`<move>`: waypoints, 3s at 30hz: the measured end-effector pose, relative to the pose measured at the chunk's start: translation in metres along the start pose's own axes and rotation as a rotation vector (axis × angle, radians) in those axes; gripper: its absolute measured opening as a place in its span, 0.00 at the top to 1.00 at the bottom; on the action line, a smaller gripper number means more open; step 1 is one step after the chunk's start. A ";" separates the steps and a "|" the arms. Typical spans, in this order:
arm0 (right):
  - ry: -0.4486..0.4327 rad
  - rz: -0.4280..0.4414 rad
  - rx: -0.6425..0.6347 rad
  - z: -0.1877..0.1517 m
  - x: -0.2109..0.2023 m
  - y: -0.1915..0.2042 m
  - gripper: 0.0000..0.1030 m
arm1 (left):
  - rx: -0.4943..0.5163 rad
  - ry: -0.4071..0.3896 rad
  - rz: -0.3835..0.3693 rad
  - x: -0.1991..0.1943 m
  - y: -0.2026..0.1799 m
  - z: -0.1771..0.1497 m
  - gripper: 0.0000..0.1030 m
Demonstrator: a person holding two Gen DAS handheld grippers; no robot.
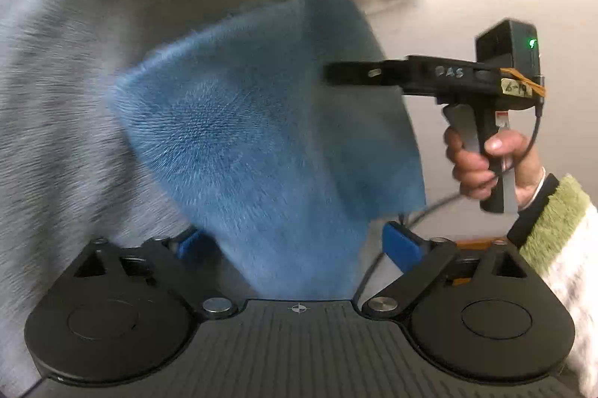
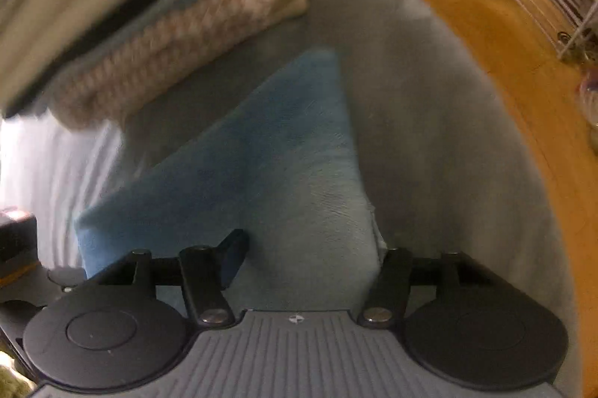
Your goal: Fold clothes
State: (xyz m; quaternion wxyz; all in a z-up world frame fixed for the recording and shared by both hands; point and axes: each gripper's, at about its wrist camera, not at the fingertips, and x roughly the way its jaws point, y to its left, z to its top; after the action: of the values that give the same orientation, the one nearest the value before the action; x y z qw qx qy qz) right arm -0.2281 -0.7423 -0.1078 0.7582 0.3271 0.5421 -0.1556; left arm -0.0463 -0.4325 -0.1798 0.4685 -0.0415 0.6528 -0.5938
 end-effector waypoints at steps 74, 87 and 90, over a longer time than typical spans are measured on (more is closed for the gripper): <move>-0.645 -0.348 0.355 -0.222 -0.003 0.149 0.70 | 0.399 -0.385 0.392 -0.145 -0.028 -0.098 0.30; -0.556 -0.372 0.543 -0.306 -0.064 0.288 0.25 | 0.425 -0.416 0.523 -0.219 -0.080 -0.177 0.00; -0.545 -0.420 0.542 -0.317 -0.067 0.311 0.20 | 0.403 -0.420 0.581 -0.226 -0.087 -0.188 0.00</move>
State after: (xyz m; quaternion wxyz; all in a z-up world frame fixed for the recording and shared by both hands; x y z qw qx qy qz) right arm -0.2974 -0.3103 -0.0068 0.7120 0.3440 0.3166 -0.5239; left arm -0.0879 -0.1810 -0.0091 0.7385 0.1170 0.3982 -0.5314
